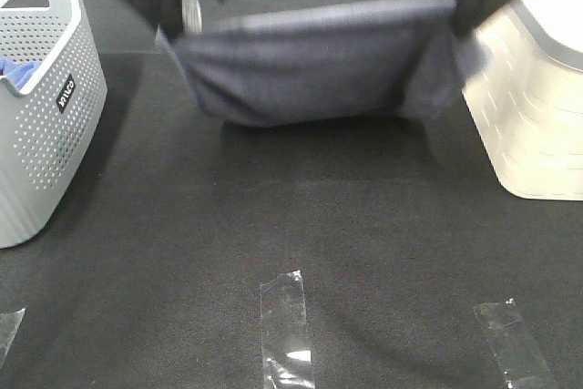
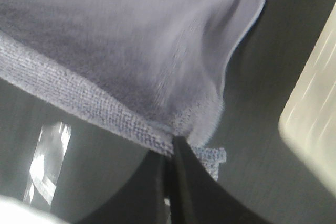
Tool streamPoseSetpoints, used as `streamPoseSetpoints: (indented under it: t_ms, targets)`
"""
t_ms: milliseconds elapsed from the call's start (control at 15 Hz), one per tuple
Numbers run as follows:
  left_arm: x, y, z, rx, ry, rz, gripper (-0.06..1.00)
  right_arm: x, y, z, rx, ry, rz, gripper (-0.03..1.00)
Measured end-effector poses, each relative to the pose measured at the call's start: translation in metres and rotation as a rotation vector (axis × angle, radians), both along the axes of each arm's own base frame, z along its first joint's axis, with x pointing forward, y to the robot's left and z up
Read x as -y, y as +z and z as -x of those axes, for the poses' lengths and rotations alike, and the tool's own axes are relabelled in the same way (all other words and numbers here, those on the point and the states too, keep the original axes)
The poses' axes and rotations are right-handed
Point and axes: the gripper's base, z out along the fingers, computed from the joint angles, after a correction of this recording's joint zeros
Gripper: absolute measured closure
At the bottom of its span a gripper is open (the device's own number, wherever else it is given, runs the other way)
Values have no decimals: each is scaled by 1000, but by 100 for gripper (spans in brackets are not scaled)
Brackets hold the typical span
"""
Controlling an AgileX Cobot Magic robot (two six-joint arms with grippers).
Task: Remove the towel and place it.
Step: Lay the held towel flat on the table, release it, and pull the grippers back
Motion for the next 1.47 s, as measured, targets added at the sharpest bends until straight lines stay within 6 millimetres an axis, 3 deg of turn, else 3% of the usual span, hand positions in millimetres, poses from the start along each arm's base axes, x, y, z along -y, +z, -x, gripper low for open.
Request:
streamPoseSetpoints:
  t_ms: [200,267,533,600,800,1200,1467]
  targets:
    - [-4,-10,39,-95,-12,-8,94,7,-16,37,-93,-3,-25,97]
    - [-10,-16,60,-163,19,25,94,10,-25,60,-138,-4,-41,97]
    - [-24,-45,117,-363,69,90,94,19,-40,114,-221,-15,-111,97]
    - [-24,-45,117,-363,69,90,94,19,-40,114,-221,-15,-111,97]
    - [-37,-54,162,-464,123,164,94,26,-53,154,-275,-26,-160,97]
    - [-60,-50,220,-500,254,271,94,33,-59,198,-288,-58,-259,97]
    - [-66,-67,245,-595,298,300,94,36,-80,216,-374,-99,-269,97]
